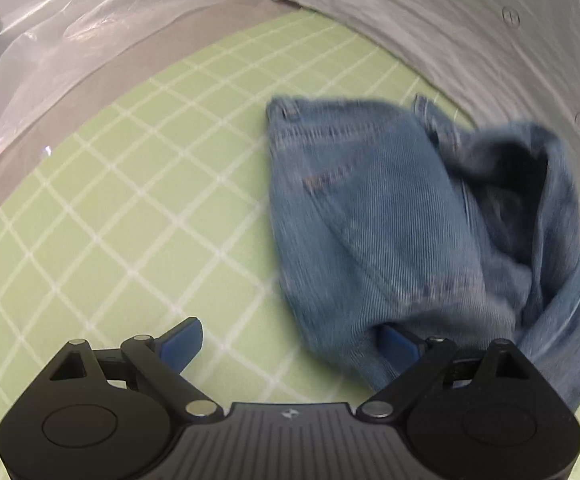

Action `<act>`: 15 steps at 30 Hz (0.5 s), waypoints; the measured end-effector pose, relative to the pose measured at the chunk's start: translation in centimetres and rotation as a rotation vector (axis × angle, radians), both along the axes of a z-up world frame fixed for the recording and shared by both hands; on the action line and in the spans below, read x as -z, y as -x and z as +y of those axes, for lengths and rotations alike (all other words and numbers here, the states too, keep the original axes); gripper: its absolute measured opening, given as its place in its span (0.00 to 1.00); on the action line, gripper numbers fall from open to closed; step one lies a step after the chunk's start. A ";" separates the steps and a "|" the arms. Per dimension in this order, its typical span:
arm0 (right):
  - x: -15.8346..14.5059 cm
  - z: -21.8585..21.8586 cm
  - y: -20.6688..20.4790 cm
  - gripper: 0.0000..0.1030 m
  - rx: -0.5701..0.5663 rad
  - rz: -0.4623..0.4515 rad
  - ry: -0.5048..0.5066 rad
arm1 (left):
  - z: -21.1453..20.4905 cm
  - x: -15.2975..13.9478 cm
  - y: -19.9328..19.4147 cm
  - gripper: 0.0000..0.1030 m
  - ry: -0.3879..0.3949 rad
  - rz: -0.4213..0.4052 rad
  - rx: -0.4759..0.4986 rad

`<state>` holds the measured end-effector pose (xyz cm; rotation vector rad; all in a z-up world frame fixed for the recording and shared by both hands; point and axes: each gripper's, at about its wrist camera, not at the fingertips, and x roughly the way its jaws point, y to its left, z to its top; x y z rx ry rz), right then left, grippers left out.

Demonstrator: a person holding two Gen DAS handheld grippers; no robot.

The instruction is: Fold clothes

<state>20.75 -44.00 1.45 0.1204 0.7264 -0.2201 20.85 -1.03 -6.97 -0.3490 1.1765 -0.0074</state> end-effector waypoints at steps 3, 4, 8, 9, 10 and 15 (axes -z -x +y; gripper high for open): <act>-0.4 4.0 -2.5 0.89 -0.059 -0.032 -0.080 | 1.3 0.6 -2.5 0.91 0.035 -0.006 0.000; -0.2 5.2 -3.5 0.89 -0.082 -0.030 -0.101 | 1.6 1.0 -3.5 0.91 0.045 -0.002 0.007; 1.2 9.1 -7.2 0.89 -0.132 0.018 -0.151 | 1.8 2.5 -6.0 0.94 0.096 0.013 0.033; 1.7 9.8 -8.0 0.89 -0.134 0.035 -0.155 | 1.6 2.5 -6.2 0.94 0.098 0.003 0.047; 2.3 10.3 -8.8 0.89 -0.132 0.057 -0.164 | 1.3 2.6 -6.4 0.94 0.088 -0.005 0.061; 5.8 11.4 -11.1 0.89 -0.093 0.172 -0.259 | 0.5 2.7 -6.5 0.97 0.056 -0.032 0.090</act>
